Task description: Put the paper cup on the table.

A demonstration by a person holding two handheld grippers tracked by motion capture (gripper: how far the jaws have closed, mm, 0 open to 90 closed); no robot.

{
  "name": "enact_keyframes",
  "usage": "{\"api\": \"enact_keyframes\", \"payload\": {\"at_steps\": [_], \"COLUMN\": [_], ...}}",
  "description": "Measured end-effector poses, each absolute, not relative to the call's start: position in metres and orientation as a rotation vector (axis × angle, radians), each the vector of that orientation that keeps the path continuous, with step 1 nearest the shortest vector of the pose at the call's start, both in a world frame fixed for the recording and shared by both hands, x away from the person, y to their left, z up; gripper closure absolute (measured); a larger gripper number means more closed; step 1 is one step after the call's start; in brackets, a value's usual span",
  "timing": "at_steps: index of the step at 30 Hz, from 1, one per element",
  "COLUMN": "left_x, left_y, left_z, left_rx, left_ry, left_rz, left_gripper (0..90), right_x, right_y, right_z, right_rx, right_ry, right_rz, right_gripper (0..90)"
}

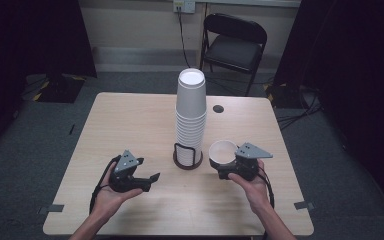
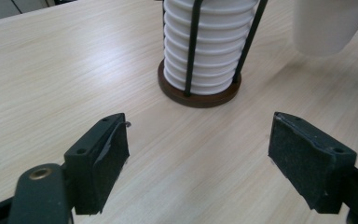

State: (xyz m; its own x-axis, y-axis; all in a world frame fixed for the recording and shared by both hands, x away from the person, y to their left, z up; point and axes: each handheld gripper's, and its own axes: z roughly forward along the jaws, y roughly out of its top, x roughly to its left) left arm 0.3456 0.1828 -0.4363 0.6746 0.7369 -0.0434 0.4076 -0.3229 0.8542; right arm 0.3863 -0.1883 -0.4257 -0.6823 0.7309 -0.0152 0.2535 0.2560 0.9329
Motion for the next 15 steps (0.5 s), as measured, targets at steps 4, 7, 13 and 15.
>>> {"api": "enact_keyframes", "payload": {"at_steps": [4, 7, 13, 15], "left_x": [0.345, 0.346, 0.347, 0.347], "left_y": [0.189, 0.191, 0.192, 0.191], "left_z": [-0.443, -0.447, -0.449, -0.450], "left_rx": [1.918, 1.918, 1.873, 1.880], "left_ry": [0.906, 0.911, 0.955, 0.946], "left_rz": [0.467, 0.464, 0.482, 0.475], "left_gripper": [19.7, 19.6, 16.7, 16.2], "right_x": [0.398, 0.402, 0.423, 0.429], "right_y": [-0.192, -0.193, -0.206, -0.208], "right_z": [-0.426, -0.425, -0.422, -0.421], "right_rx": [0.920, 0.938, 1.034, 1.042], "right_ry": [2.078, 2.075, 1.987, 1.971], "right_rz": [1.402, 1.403, 1.404, 1.400], "right_gripper": [10.6, 10.5, 10.4, 10.4]}}
